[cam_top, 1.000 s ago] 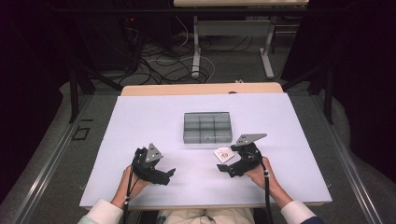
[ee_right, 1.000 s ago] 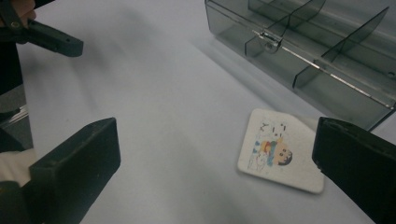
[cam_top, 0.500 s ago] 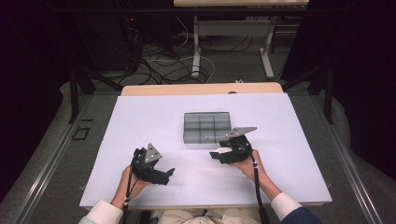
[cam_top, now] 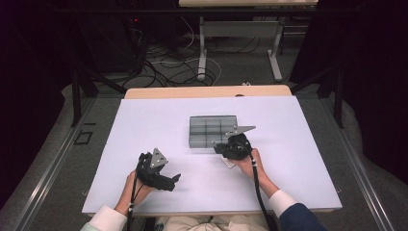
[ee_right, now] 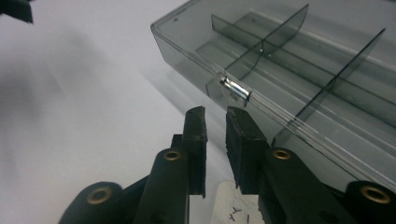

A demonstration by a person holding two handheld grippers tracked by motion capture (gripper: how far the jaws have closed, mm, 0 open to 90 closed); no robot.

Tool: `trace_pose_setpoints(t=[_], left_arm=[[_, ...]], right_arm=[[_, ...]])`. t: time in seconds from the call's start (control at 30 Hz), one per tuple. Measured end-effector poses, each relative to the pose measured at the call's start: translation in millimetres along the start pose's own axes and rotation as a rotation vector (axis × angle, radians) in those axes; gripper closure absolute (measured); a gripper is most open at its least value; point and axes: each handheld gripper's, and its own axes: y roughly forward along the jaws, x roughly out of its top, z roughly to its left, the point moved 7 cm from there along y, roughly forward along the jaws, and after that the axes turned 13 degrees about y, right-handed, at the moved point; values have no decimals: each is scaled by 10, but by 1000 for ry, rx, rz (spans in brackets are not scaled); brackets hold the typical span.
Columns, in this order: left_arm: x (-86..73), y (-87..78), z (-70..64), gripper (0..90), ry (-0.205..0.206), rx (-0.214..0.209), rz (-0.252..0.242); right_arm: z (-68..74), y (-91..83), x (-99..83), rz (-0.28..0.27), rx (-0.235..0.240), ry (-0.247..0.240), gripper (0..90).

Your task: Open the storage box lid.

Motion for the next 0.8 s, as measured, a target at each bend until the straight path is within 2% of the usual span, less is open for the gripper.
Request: trace_pose_setpoints(t=[0.07,0.17,0.2,0.23,0.3,0.4,0.43,0.53,0.57,0.63,0.67,0.8], left_arm=[[-8,-10,1,0,9,-21,18],[-8,13,11,0,5,-8,1],[-9,12,15,0,3,-8,1],[-10,10,19,0,0,-7,2],[-9,10,19,0,-2,-5,1],[-9,14,12,0,6,-11,3],[-10,16,7,0,3,-12,5],[-10,18,14,0,15,-13,7],[-10,19,14,0,15,-13,8],[-8,21,14,0,11,-15,7],[-8,11,16,0,19,-31,15],[-5,12,11,0,12,-28,15]], right_arm=[[-17,4,-33,37,-7,10,795],[-57,21,-23,16,-16,17,807],[-76,15,-23,28,-18,8,810],[-81,32,-13,10,-19,15,816],[-89,46,-19,8,-15,33,829],[-104,50,-25,21,-20,30,851],[-103,62,-18,3,-18,38,864],[-137,53,-9,-5,-26,57,884],[-147,54,-7,-13,-18,70,890],[-162,50,-29,13,-11,86,891],[-165,65,-21,-4,-4,88,891],[-152,83,-23,-2,15,101,889]])
